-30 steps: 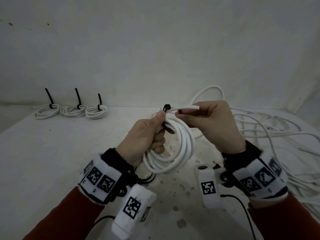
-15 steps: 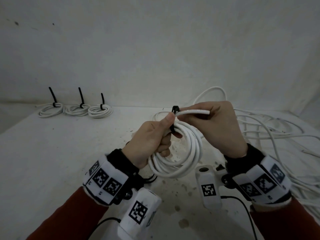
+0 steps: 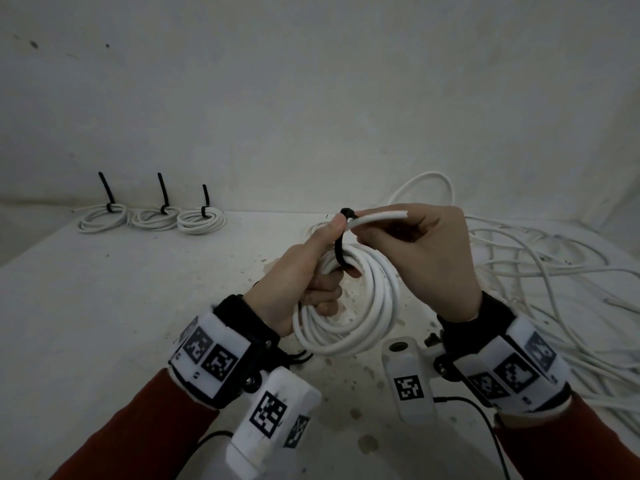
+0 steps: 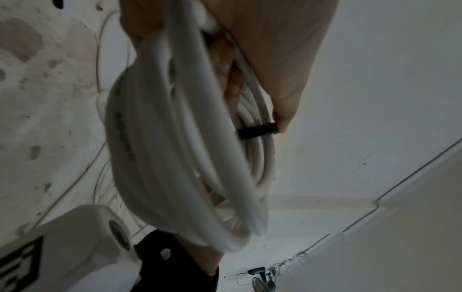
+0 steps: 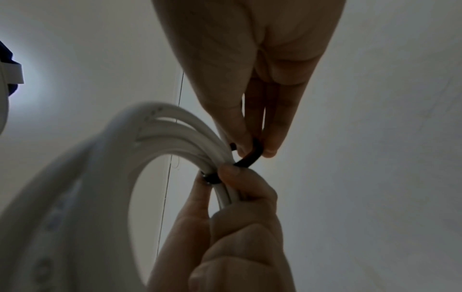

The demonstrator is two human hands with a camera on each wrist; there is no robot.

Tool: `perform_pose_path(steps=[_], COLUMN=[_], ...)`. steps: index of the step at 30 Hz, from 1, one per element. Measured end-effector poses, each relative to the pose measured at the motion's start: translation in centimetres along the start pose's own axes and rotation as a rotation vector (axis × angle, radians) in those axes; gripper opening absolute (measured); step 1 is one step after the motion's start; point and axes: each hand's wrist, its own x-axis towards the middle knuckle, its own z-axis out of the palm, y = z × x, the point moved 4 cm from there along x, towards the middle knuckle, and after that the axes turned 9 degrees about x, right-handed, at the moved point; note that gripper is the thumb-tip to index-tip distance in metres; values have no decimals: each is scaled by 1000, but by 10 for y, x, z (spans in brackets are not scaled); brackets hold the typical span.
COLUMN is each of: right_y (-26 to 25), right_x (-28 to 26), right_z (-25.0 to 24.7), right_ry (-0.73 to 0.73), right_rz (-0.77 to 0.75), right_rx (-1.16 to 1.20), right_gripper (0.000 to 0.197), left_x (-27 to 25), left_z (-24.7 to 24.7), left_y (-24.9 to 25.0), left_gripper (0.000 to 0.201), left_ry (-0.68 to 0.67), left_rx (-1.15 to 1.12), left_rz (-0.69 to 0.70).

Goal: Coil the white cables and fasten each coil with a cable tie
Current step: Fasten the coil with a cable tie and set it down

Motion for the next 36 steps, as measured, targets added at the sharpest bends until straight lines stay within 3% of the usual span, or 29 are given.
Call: perform_pose_path(steps=[6, 11, 15, 20, 23, 26, 28, 30, 32, 36], right_y=[-1, -2, 2, -2, -4, -5, -5, -9, -13, -11], right_x=[-2, 0, 0, -5, -5, 2, 6, 7, 5, -6], right_z=[2, 2, -1, 8, 7, 0, -10, -17, -13, 6], right_ry=[10, -43, 99, 135, 96, -50, -19, 29, -31, -210], right_rz=[-29, 76, 157, 108, 93, 138, 171, 226, 346, 577], right_rx=[-38, 75, 179, 204, 219, 184, 131, 95, 85, 70], right_gripper=[17, 29, 40, 49, 47, 40, 37, 21, 12, 45], left_x=[-2, 1, 2, 3, 1, -5, -13, -21, -25, -25], left_z=[3, -8, -8, -5, -5, -22, -32, -37, -38, -33], left_y=[0, 5, 2, -6, 0, 17, 31, 39, 44, 44], left_gripper=[47, 45, 41, 40, 43, 47, 49, 46, 42, 37], left_ry=[-30, 104, 67, 1, 90, 372, 573, 727, 772, 740], left_rx=[-10, 24, 5, -48, 11, 253, 663, 1025, 1162, 1219], left_rz=[-13, 81, 74, 13, 43, 255, 486, 663, 773, 894])
